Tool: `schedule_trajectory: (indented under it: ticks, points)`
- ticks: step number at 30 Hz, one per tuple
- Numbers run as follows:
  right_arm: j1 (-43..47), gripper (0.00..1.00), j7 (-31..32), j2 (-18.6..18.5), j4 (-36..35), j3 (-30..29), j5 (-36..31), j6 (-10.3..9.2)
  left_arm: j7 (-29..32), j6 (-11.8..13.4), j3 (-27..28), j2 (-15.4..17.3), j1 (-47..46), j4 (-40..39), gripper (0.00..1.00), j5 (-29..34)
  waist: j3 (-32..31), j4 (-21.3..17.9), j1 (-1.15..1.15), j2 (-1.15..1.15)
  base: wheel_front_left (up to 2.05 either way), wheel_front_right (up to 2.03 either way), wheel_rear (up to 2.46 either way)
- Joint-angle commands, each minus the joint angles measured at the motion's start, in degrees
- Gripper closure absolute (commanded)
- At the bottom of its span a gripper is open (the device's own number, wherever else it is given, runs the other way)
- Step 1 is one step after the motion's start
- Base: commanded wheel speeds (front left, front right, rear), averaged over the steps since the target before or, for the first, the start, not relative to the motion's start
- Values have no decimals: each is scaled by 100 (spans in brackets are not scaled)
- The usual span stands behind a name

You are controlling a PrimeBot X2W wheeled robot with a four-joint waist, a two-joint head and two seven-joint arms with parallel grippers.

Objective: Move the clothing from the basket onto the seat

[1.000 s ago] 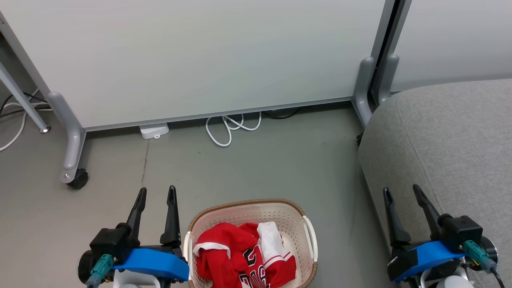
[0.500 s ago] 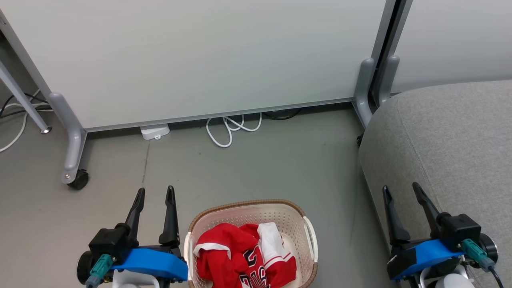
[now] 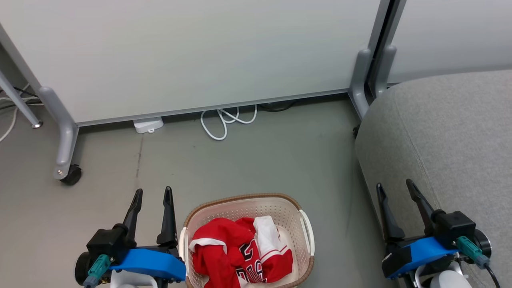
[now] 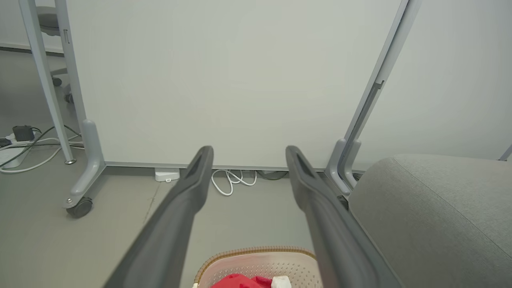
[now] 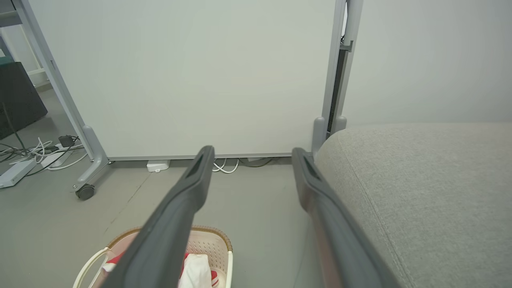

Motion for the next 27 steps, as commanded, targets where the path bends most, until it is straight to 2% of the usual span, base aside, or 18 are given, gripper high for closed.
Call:
schedule_trajectory:
  ticks: [1,8,16,22,27]
  points:
    - [-82,0,-28,-25,-12,28,33,1,-28,-12,33,15,-38,13,0,36,87,-94,0,0,0,0,0]
    - [-273,0,-50,-24,-92,224,107,1,-26,-51,138,42,-158,227,0,161,562,-598,0,0,0,0,0]
    - [-606,0,-93,-18,-184,527,333,1,-23,-141,106,202,-553,878,0,267,1378,-1255,0,0,0,0,0]
    - [-931,0,-119,-17,-253,915,595,1,-13,-181,26,474,-1065,1581,0,380,2105,-1698,0,0,0,0,0]
    - [-1168,0,-119,-14,-435,1120,790,1,66,-204,-96,714,-1480,2032,0,499,2585,-1898,0,0,0,0,0]
